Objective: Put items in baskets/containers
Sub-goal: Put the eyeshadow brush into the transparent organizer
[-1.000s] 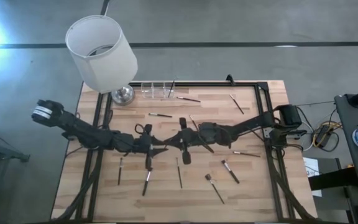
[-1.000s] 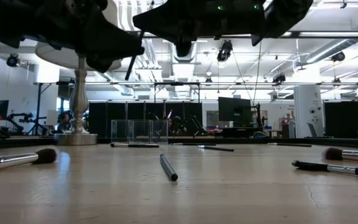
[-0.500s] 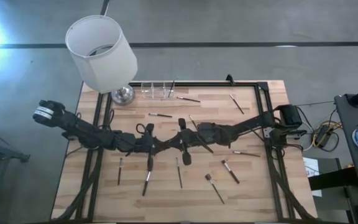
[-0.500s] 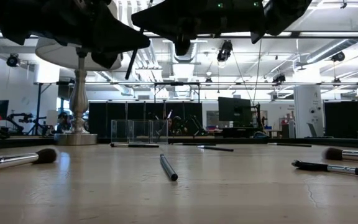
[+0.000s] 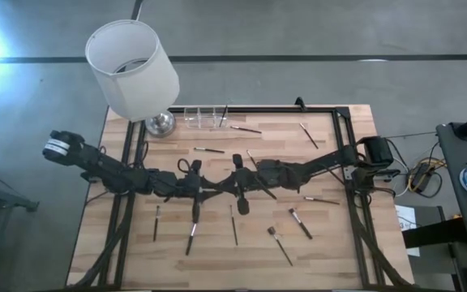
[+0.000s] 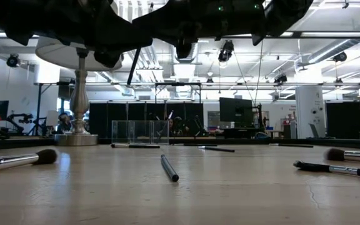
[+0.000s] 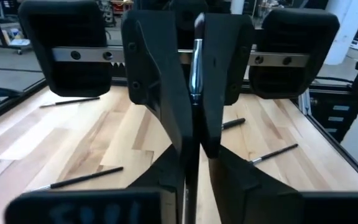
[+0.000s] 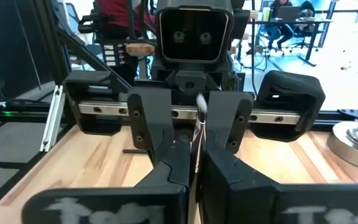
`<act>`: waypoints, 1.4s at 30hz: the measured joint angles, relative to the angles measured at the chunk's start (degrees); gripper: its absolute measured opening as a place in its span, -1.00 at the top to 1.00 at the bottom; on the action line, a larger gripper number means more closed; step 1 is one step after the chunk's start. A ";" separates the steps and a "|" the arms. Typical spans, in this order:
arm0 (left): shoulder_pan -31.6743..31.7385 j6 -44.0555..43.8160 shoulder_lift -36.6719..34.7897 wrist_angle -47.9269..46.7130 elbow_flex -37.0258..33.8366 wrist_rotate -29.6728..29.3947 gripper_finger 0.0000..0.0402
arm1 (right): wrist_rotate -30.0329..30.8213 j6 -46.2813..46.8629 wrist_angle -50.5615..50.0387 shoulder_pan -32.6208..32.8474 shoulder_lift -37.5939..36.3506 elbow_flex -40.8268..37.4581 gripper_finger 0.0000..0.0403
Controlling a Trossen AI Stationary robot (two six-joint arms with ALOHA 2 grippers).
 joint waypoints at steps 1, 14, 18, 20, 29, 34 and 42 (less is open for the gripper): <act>0.01 0.02 0.00 0.01 0.00 -0.34 0.78 | 0.00 -0.02 0.02 0.00 0.00 0.00 0.94; 5.32 0.38 0.03 -0.17 -0.02 -4.02 0.93 | 7.37 -3.25 -5.43 -0.09 -5.22 -0.32 0.47; 9.07 1.06 0.97 -0.17 -0.10 -11.47 0.93 | 13.00 -4.54 -10.08 -0.13 -10.10 -2.69 0.39; 11.50 2.12 2.06 0.88 -0.17 -17.81 0.93 | 14.93 -4.98 -9.89 0.09 -12.89 -5.47 0.44; 24.21 4.86 14.29 17.94 -0.24 -21.38 0.93 | 17.09 -4.53 2.77 0.13 -21.35 -20.58 0.92; 28.92 8.53 20.69 29.37 -0.19 -21.10 0.93 | 17.23 -4.32 7.92 -0.04 -23.57 -26.13 0.96; 35.31 12.59 26.16 40.40 0.21 -21.08 0.94 | 17.20 -4.75 11.70 -0.02 -23.31 -28.20 0.96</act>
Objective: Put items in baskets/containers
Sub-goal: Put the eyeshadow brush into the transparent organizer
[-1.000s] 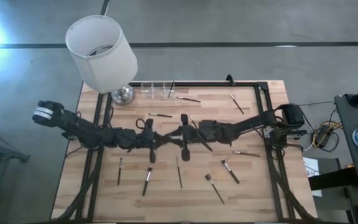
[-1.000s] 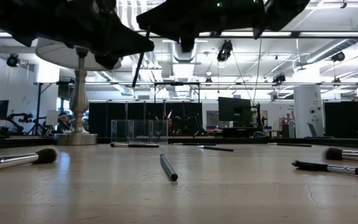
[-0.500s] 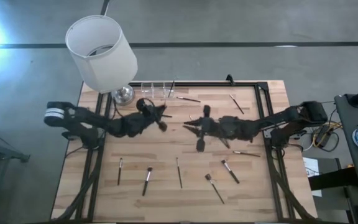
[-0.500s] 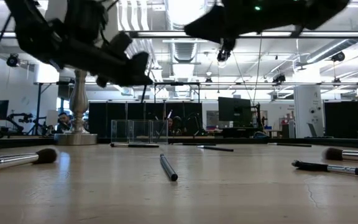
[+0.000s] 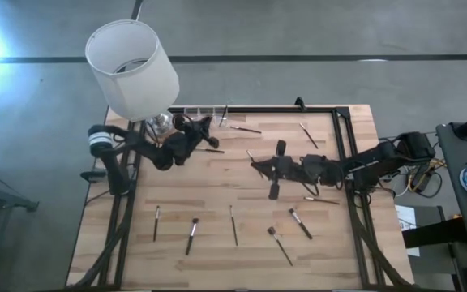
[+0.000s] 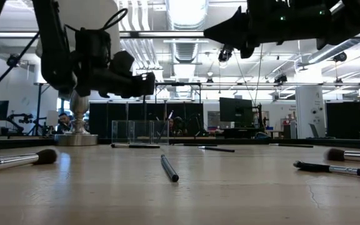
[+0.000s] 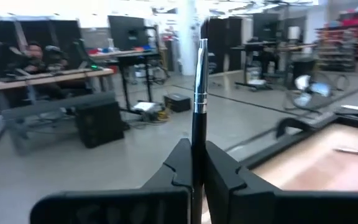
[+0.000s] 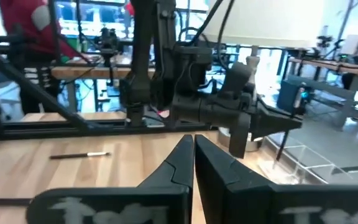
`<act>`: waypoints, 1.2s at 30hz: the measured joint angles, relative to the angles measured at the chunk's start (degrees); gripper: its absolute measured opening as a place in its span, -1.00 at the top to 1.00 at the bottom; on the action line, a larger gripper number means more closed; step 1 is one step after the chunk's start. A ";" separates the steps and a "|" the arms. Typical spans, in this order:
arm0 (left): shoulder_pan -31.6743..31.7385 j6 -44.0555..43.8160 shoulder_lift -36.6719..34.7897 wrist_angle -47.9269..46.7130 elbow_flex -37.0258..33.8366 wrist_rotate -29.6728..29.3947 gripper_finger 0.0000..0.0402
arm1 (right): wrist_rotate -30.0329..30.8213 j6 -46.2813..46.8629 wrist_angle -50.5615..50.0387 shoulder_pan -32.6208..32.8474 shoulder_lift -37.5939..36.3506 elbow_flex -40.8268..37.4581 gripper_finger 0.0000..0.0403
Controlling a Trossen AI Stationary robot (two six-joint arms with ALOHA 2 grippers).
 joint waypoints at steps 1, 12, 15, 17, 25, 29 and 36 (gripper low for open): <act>0.76 0.12 0.34 0.28 0.26 0.06 0.94 | -0.01 -0.03 -0.15 0.00 0.12 0.06 0.96; 7.18 0.09 5.00 0.05 5.21 2.64 0.94 | -0.24 -0.91 -0.47 0.12 0.27 0.82 0.96; 7.88 0.12 6.29 -0.40 6.03 2.59 0.94 | -0.24 -1.11 -0.57 0.09 0.28 0.81 0.96; 8.24 0.12 7.09 -0.43 6.50 2.66 0.94 | -0.26 -1.13 -0.58 0.11 0.29 0.81 0.96; 8.91 0.16 8.61 -0.50 7.21 1.86 0.94 | -0.68 -1.50 -0.58 0.22 0.29 0.81 0.96; 9.32 0.05 8.61 -0.81 7.20 1.48 0.94 | -0.77 -1.50 -0.58 0.20 0.29 0.81 0.96; 9.34 -3.28 8.61 -4.71 7.21 1.79 0.94 | -0.87 -1.52 -0.58 0.20 0.29 0.81 0.96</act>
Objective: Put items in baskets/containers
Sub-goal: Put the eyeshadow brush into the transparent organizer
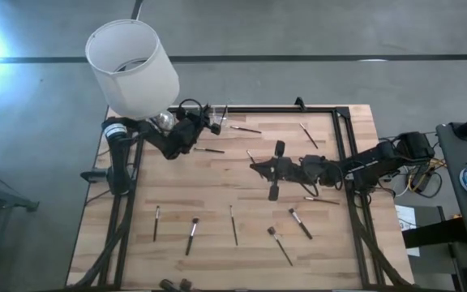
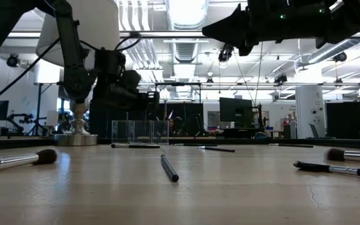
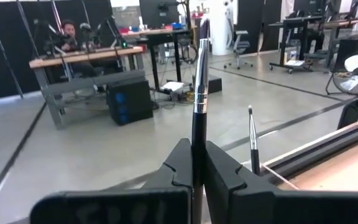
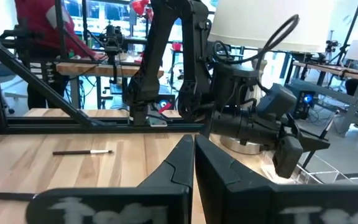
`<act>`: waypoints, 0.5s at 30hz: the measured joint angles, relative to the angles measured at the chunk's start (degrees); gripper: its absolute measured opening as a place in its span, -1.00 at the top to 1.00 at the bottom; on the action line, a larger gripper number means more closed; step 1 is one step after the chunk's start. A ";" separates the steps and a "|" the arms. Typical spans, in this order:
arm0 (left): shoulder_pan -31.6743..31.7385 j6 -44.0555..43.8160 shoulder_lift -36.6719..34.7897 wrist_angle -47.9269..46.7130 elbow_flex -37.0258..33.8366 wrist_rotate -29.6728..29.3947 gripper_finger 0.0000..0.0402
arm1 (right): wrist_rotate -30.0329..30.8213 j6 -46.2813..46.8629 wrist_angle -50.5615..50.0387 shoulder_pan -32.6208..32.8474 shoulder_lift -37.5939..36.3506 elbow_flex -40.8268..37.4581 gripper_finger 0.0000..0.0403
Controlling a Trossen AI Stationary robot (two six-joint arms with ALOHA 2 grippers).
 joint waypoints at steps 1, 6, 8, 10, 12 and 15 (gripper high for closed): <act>0.00 -0.77 0.00 -0.31 0.11 0.35 0.94 | -0.10 0.00 0.02 0.00 0.00 0.00 0.96; 0.00 -2.57 0.00 -1.28 1.60 2.36 0.94 | -0.85 0.00 0.17 0.02 0.00 0.00 0.96; 0.00 -3.14 0.00 -3.11 2.72 3.58 0.94 | -0.85 0.00 0.17 0.02 0.00 0.00 0.96; 0.00 -3.36 0.00 -5.76 4.07 4.38 0.94 | -0.86 -0.01 0.16 0.02 0.00 0.00 0.96; 0.00 -3.71 0.00 -8.15 5.30 4.61 0.94 | -0.87 -0.02 0.15 0.02 0.00 0.00 0.96; 0.00 -4.69 0.00 -9.31 6.32 4.65 0.94 | -0.87 -0.02 0.14 0.02 0.00 0.00 0.96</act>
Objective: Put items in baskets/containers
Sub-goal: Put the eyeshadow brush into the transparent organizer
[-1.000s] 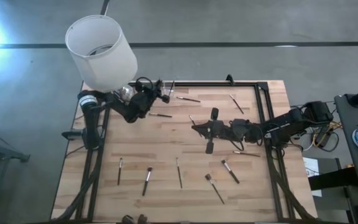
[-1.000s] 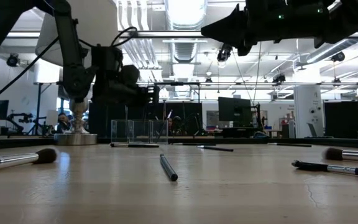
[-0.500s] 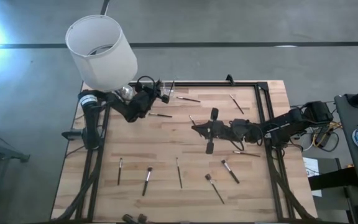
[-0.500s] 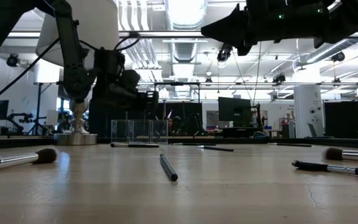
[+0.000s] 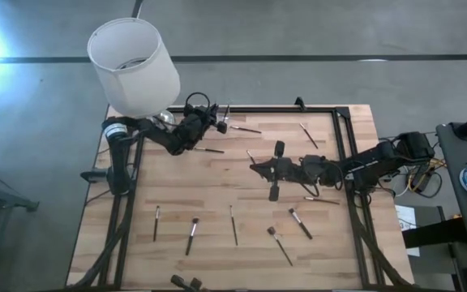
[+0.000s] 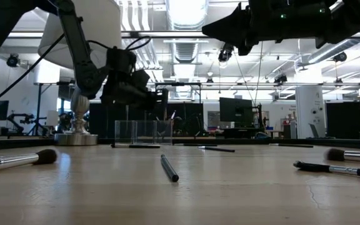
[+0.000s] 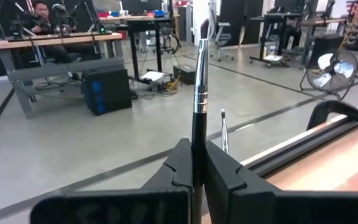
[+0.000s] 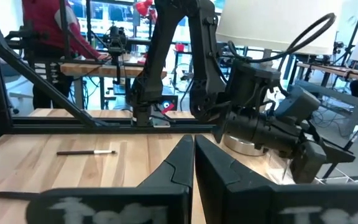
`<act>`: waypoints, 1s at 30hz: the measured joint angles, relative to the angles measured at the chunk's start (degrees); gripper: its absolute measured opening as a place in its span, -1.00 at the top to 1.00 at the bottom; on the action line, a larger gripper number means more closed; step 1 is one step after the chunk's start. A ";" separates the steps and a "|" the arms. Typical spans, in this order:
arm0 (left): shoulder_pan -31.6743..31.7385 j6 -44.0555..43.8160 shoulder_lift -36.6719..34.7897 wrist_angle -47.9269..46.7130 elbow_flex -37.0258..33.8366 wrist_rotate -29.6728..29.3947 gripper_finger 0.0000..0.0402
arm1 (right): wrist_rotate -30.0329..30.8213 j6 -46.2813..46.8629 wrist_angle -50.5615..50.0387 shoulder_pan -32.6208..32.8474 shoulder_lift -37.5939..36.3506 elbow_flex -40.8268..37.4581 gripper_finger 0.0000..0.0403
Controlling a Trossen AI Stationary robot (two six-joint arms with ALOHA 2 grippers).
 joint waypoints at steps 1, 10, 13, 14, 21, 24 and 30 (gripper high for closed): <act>0.00 -0.28 0.00 0.02 0.28 -0.04 0.94 | 0.01 -0.01 -0.01 0.00 0.00 0.00 0.96; 0.00 -2.99 0.00 -5.65 0.86 -2.85 0.94 | 0.00 0.00 -0.08 0.00 0.00 0.00 0.96; 0.00 -3.11 0.00 -6.62 0.51 -5.74 0.94 | 0.00 0.00 -0.10 0.00 0.00 0.00 0.96; 0.00 -3.11 0.00 -6.63 0.41 -6.43 0.94 | -0.02 0.00 -0.10 0.00 0.00 0.00 0.96; 0.02 -1.96 0.00 -7.96 0.38 -8.40 0.94 | -0.02 0.00 -0.12 0.00 0.00 0.00 0.96; 0.09 -1.61 0.00 -8.65 0.35 -9.68 0.94 | -0.04 0.00 -0.12 0.00 0.00 0.00 0.96; 0.31 -1.31 0.00 -11.43 0.31 -12.08 0.90 | -0.07 0.00 -0.12 0.00 0.00 0.00 0.96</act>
